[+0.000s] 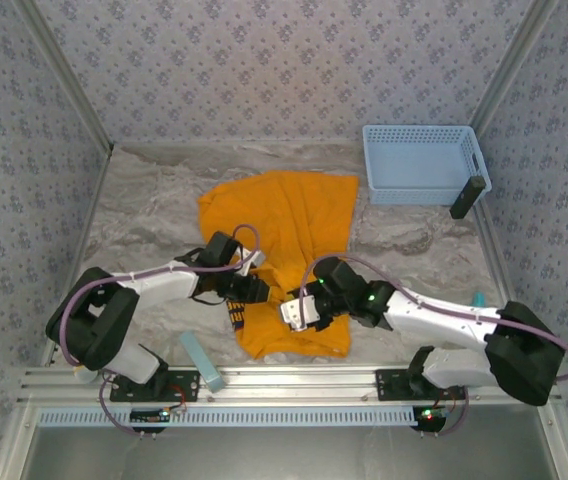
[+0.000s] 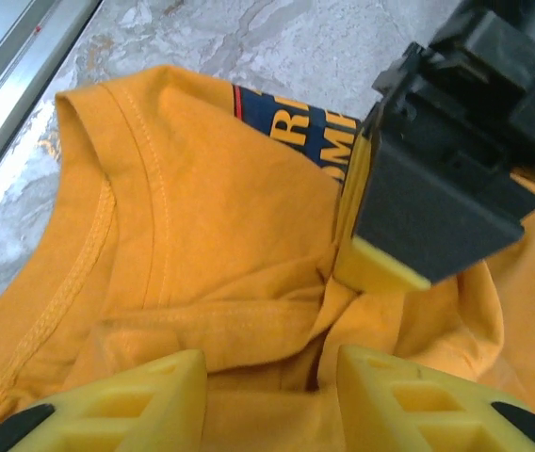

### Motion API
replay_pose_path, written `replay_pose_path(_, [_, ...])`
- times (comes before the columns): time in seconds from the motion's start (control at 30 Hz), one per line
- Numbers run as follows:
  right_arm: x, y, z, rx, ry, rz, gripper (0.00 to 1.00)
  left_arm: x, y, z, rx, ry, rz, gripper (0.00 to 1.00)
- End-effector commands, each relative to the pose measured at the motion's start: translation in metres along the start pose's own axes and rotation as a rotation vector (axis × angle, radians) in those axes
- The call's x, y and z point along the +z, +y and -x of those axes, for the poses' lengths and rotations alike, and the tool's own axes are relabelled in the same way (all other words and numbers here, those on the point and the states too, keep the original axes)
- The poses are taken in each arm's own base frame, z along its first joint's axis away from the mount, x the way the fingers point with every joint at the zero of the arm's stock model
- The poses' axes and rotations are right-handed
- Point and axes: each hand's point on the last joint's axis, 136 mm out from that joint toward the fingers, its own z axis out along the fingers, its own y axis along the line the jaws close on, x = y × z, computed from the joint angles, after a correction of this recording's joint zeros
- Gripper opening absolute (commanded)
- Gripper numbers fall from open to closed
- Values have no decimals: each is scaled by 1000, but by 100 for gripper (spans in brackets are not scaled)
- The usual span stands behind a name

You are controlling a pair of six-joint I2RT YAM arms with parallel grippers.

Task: Fold the inside-out t-shirt

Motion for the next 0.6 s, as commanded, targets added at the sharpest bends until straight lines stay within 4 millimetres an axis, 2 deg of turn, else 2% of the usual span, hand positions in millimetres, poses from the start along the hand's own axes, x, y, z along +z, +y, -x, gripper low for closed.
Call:
replay_pose_path(0.0, [12,-23,-5,56,63,-101,35,-7,-9,-2,70,-4,8,17])
replay_pose_path(0.07, [10,-40,-26,134,134,-207,25,-10,-12,-6,109,-26,9,14])
replay_pose_path(0.1, [5,-49,-36,183,162,-267,17,-13,-12,-5,125,-51,17,14])
replay_pose_path(0.17, [-8,-60,-55,242,213,-360,8,-17,-12,-7,161,-82,29,14])
replay_pose_path(0.23, [-22,-67,-69,301,238,-440,9,-19,-10,-11,201,-97,51,17])
replay_pose_path(0.27, [-27,-68,-70,329,223,-448,11,-20,-10,-11,208,-98,62,22])
replay_pose_path(0.33, [-38,-66,-61,374,154,-439,17,-22,-15,-13,233,-89,60,39])
replay_pose_path(0.57, [-46,-34,-13,284,-25,-258,36,-38,-34,2,365,-140,114,51])
